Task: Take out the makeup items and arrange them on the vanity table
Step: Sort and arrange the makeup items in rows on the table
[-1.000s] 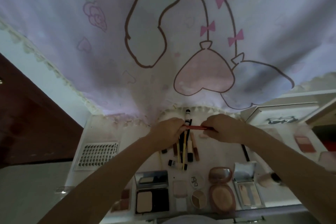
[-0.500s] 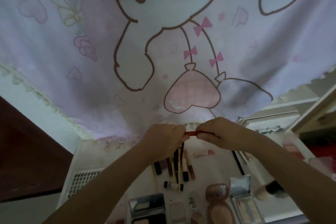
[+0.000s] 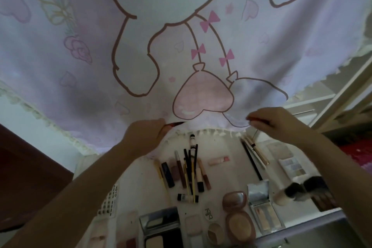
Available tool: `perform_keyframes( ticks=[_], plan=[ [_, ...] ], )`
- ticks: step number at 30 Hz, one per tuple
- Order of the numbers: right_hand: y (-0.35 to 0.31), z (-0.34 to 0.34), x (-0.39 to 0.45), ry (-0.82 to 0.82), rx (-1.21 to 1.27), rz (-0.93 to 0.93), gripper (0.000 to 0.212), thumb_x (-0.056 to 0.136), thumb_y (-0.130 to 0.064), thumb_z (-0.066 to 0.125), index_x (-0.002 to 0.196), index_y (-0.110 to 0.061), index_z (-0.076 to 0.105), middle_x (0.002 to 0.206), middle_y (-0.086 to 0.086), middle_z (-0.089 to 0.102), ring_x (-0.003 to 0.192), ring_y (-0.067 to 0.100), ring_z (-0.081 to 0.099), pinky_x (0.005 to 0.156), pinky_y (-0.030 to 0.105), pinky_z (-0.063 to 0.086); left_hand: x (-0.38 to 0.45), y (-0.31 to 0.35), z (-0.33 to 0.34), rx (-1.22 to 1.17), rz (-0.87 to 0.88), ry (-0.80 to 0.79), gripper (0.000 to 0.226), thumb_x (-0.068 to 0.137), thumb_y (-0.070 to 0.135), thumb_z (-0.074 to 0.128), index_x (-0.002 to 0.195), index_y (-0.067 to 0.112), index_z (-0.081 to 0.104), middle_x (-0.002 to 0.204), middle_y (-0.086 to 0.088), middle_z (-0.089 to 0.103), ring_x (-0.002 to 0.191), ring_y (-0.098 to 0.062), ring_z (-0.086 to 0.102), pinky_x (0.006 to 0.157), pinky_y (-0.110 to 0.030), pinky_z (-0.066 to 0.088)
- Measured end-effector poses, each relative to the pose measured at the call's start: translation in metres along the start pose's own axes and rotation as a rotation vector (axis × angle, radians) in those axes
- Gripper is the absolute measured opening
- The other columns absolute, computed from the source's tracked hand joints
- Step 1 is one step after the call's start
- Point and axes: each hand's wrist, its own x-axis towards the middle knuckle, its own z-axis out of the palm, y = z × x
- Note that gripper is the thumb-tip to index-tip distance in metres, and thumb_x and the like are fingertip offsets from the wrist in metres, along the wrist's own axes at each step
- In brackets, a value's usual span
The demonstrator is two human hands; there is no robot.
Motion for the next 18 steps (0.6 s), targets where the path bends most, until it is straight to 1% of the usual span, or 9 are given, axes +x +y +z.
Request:
perform_keyframes(
  ticks=[1, 2, 3, 4, 7, 8, 10, 15, 18],
  plan=[
    [-0.007, 0.007, 0.003, -0.029, -0.012, -0.061, 0.012, 0.082, -0.001, 0.061, 0.089, 0.006, 0.068, 0.072, 0.015, 0.067, 0.066, 0.021, 0.06, 0.061, 0.015, 0.039, 0.004, 0.01, 0.003, -0.03, 0.038, 0.009, 0.078, 0.085, 0.063, 0.0, 0.089, 0.008, 0.055, 0.077, -0.008, 0.062, 0.069, -0.024, 0.06, 0.058, -0.024, 0.035],
    [-0.018, 0.015, 0.008, -0.038, 0.011, -0.106, 0.014, 0.082, -0.002, 0.062, 0.093, 0.004, 0.068, 0.072, 0.01, 0.065, 0.066, 0.015, 0.055, 0.061, 0.007, 0.037, 0.009, 0.022, 0.006, -0.037, 0.076, 0.011, 0.059, 0.094, 0.05, 0.015, 0.089, 0.008, 0.055, 0.078, -0.009, 0.063, 0.067, -0.024, 0.058, 0.057, -0.025, 0.034],
    [-0.027, 0.021, 0.012, -0.034, 0.057, -0.123, 0.017, 0.083, -0.003, 0.062, 0.097, 0.004, 0.068, 0.073, 0.006, 0.062, 0.068, 0.01, 0.05, 0.062, 0.004, 0.037, 0.013, 0.034, 0.01, -0.037, 0.1, 0.013, 0.044, 0.097, 0.039, 0.026, 0.089, 0.008, 0.055, 0.077, -0.009, 0.062, 0.065, -0.023, 0.056, 0.056, -0.024, 0.033],
    [-0.033, 0.026, 0.016, -0.011, 0.1, -0.125, 0.02, 0.083, -0.003, 0.061, 0.101, 0.003, 0.067, 0.075, 0.006, 0.061, 0.069, 0.009, 0.048, 0.064, 0.003, 0.037, 0.015, 0.043, 0.012, -0.045, 0.116, 0.021, 0.037, 0.097, 0.035, 0.031, 0.089, 0.008, 0.055, 0.075, -0.008, 0.061, 0.063, -0.022, 0.054, 0.056, -0.024, 0.033],
    [-0.034, 0.031, 0.019, 0.062, 0.146, -0.085, 0.023, 0.086, -0.006, 0.058, 0.107, 0.0, 0.065, 0.085, 0.018, 0.066, 0.074, 0.016, 0.054, 0.068, 0.01, 0.034, 0.017, 0.052, 0.014, -0.071, 0.13, 0.01, 0.034, 0.098, 0.033, 0.032, 0.091, 0.008, 0.054, 0.069, -0.001, 0.051, 0.059, -0.018, 0.048, 0.056, -0.025, 0.035],
    [-0.033, 0.032, 0.018, 0.073, 0.159, -0.071, 0.023, 0.086, -0.007, 0.058, 0.108, -0.001, 0.064, 0.087, 0.019, 0.066, 0.077, 0.021, 0.058, 0.071, 0.014, 0.036, 0.017, 0.053, 0.014, -0.073, 0.131, 0.009, 0.035, 0.098, 0.034, 0.031, 0.09, 0.009, 0.054, 0.068, 0.002, 0.047, 0.058, -0.015, 0.045, 0.056, -0.024, 0.035],
    [-0.032, 0.034, 0.017, 0.076, 0.169, -0.06, 0.024, 0.086, -0.007, 0.058, 0.108, -0.001, 0.064, 0.09, 0.019, 0.066, 0.082, 0.026, 0.061, 0.073, 0.018, 0.039, 0.016, 0.055, 0.014, -0.092, 0.148, 0.022, 0.035, 0.098, 0.033, 0.032, 0.089, 0.008, 0.055, 0.067, 0.002, 0.047, 0.057, -0.015, 0.042, 0.056, -0.024, 0.034],
    [-0.032, 0.038, 0.018, 0.062, 0.197, -0.034, 0.024, 0.087, -0.007, 0.057, 0.109, 0.0, 0.063, 0.092, 0.018, 0.066, 0.084, 0.027, 0.061, 0.077, 0.02, 0.042, 0.015, 0.056, 0.015, -0.061, 0.139, -0.016, 0.035, 0.098, 0.033, 0.03, 0.09, 0.009, 0.054, 0.068, 0.003, 0.044, 0.059, -0.015, 0.044, 0.056, -0.024, 0.032],
    [-0.032, 0.041, 0.019, 0.049, 0.207, -0.037, 0.024, 0.087, -0.007, 0.057, 0.109, -0.001, 0.063, 0.092, 0.018, 0.066, 0.081, 0.022, 0.06, 0.076, 0.019, 0.042, 0.015, 0.056, 0.015, -0.073, 0.138, -0.032, 0.035, 0.098, 0.033, 0.031, 0.089, 0.008, 0.054, 0.069, -0.001, 0.051, 0.06, -0.019, 0.049, 0.056, -0.025, 0.033]
  ],
)
